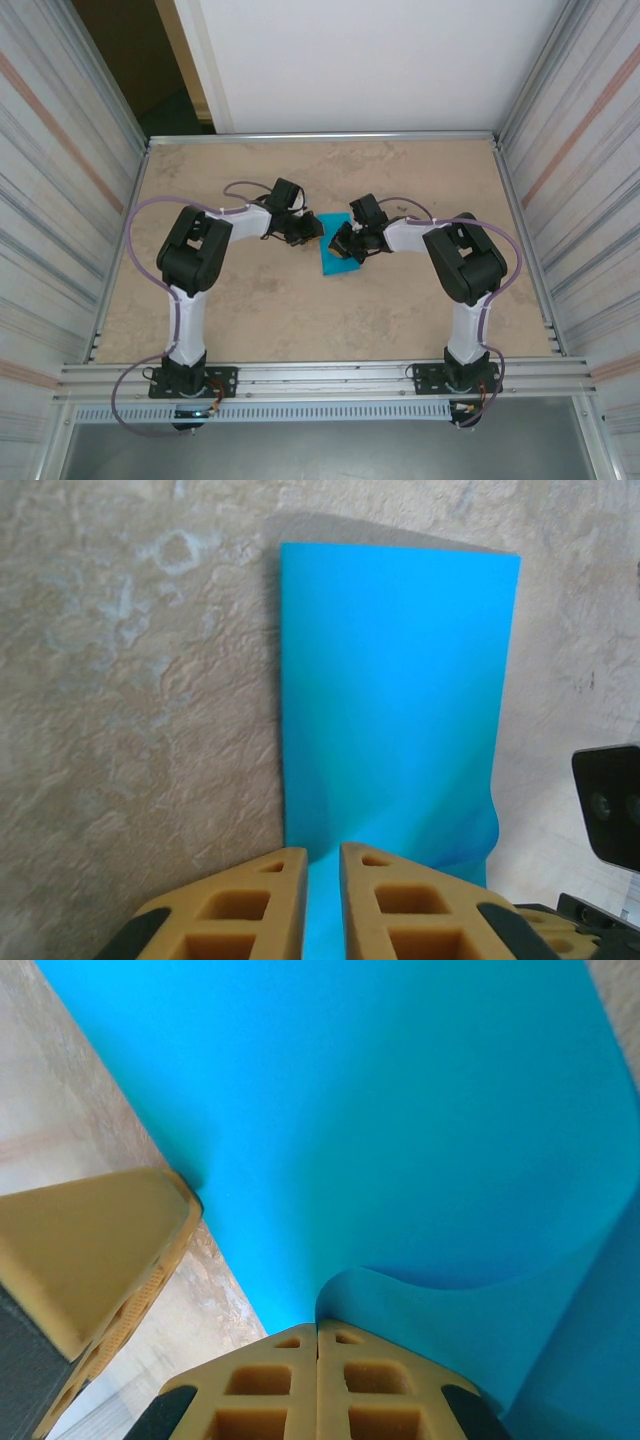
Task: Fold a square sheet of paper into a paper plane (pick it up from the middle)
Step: Fold the triangle a second time at the center of the table.
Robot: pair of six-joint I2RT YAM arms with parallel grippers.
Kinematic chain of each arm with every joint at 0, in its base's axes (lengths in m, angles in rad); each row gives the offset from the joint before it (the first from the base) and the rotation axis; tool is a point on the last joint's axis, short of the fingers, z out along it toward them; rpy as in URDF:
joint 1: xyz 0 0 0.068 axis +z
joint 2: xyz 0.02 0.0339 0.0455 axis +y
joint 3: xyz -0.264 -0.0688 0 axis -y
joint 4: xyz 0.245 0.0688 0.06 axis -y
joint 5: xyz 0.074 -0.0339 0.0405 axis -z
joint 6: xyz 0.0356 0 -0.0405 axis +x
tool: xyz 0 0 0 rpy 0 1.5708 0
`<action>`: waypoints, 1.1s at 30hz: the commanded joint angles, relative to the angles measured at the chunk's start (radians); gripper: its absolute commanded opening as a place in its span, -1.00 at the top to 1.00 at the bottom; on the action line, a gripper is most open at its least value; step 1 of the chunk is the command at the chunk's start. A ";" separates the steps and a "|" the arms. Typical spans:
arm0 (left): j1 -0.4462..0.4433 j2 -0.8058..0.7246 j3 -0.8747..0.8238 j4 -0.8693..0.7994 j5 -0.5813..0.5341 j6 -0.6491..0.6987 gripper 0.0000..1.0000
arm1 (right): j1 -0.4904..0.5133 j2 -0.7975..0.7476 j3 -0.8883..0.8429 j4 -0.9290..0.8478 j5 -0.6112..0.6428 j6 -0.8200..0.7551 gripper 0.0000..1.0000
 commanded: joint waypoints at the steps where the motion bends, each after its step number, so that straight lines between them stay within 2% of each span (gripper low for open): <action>1: -0.006 0.041 0.020 -0.044 -0.001 0.023 0.65 | -0.005 -0.003 -0.015 -0.018 -0.010 -0.033 0.92; 33: -0.006 0.042 0.023 -0.067 -0.013 0.024 0.69 | -0.024 -0.009 -0.035 0.054 -0.035 -0.049 0.93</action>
